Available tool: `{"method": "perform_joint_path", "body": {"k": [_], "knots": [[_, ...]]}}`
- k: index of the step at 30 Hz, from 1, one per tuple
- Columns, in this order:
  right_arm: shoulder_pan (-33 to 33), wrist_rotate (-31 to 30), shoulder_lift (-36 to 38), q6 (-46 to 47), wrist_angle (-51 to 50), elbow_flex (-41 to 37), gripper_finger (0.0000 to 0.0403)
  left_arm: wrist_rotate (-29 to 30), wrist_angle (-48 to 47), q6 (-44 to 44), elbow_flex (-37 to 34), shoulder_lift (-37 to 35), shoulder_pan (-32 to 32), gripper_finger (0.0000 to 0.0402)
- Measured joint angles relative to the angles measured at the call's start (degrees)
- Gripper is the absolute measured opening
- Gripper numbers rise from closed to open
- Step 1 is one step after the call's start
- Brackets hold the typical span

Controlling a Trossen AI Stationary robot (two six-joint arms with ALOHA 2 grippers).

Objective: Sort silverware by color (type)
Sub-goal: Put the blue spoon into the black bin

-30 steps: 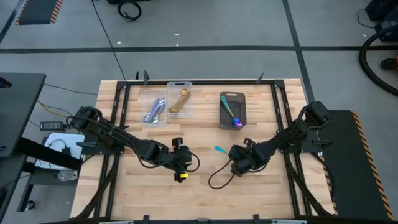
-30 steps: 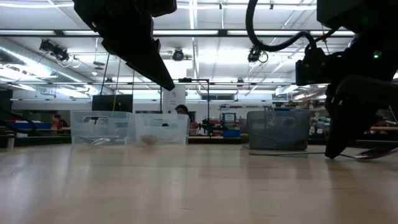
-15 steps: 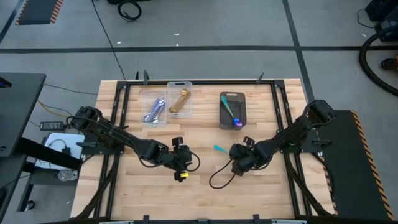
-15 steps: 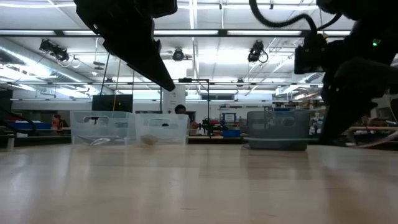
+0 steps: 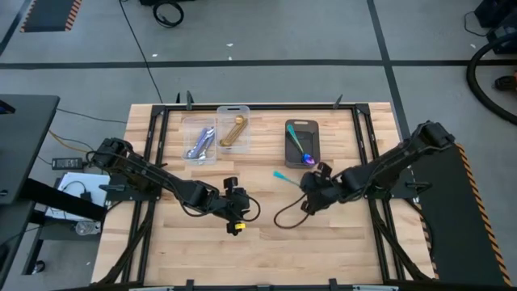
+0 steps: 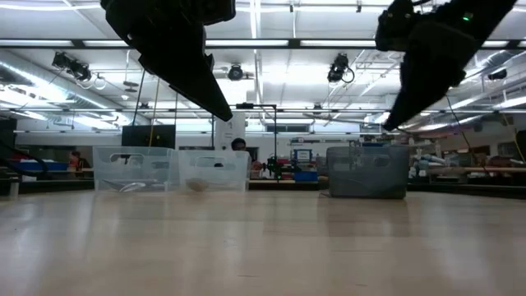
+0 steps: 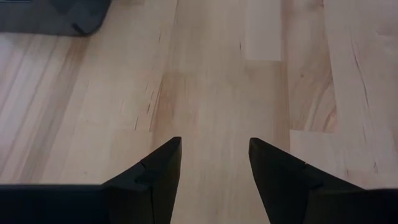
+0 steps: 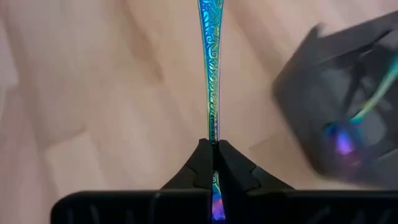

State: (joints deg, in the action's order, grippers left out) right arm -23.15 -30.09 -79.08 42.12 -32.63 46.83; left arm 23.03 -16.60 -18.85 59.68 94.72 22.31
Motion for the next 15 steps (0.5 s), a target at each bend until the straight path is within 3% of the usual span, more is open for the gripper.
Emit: {"method": "perform_joint_path", "body": {"k": [15], "knots": [[9.78,-2.91,10.14,-13.55,2.38,0.04,0.0012,0.0,0.04,-0.04,0.0,0.0,0.0,0.0196]]}}
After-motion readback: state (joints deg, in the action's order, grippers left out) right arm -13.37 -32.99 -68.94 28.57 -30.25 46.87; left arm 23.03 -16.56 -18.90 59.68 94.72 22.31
